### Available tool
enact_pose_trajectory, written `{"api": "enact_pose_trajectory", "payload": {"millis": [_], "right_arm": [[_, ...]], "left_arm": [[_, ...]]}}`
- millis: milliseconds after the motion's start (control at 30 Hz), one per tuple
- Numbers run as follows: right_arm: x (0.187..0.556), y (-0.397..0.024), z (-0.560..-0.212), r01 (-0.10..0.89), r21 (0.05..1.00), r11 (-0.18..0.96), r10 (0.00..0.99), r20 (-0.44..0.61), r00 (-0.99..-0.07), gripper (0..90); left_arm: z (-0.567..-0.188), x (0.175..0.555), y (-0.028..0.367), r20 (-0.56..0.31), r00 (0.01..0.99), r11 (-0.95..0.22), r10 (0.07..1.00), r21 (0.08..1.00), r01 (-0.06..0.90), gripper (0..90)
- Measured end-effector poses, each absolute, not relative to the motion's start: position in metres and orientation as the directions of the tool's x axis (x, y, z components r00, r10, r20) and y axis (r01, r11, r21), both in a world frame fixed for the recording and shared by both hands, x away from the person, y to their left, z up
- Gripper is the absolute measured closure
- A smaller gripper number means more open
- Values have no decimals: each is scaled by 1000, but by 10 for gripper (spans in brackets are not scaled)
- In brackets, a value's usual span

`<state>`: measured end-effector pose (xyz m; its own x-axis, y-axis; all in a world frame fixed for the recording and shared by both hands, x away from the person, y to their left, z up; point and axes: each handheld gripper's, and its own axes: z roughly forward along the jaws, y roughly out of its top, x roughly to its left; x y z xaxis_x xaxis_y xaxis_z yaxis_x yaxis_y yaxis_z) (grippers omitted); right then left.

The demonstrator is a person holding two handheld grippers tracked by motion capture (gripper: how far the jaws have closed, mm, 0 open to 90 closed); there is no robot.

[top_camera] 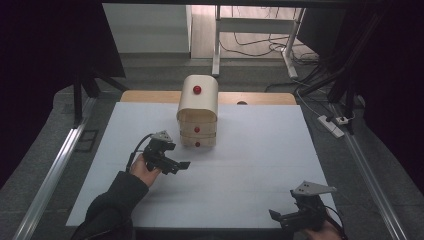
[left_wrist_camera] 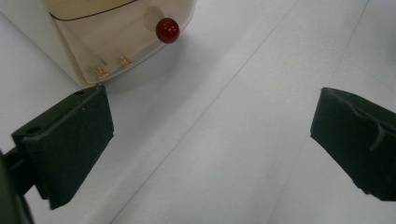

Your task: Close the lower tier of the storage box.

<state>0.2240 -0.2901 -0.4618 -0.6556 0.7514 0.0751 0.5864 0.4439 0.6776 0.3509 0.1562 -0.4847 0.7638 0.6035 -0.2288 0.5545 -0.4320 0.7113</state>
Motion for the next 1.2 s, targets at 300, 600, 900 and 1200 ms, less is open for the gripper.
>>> {"api": "enact_pose_trajectory", "payload": {"millis": [300, 600, 900, 1200], "right_arm": [[224, -290, -462, 588, 676, 445, 752, 75, -655, 0], [224, -290, -462, 590, 675, 443, 755, 74, -652, 0], [224, -290, -462, 592, 673, 443, 760, 68, -647, 0], [224, -291, -462, 594, 675, 438, 761, 74, -645, 0]], "left_arm": [[-483, 342, 161, -221, 764, -440, 606, 708, 553, 0], [-482, 334, 166, -225, 763, -428, 606, 717, 550, 0], [-481, 325, 170, -229, 761, -415, 607, 725, 550, 0], [-480, 314, 177, -240, 757, -398, 607, 733, 552, 0]]}}
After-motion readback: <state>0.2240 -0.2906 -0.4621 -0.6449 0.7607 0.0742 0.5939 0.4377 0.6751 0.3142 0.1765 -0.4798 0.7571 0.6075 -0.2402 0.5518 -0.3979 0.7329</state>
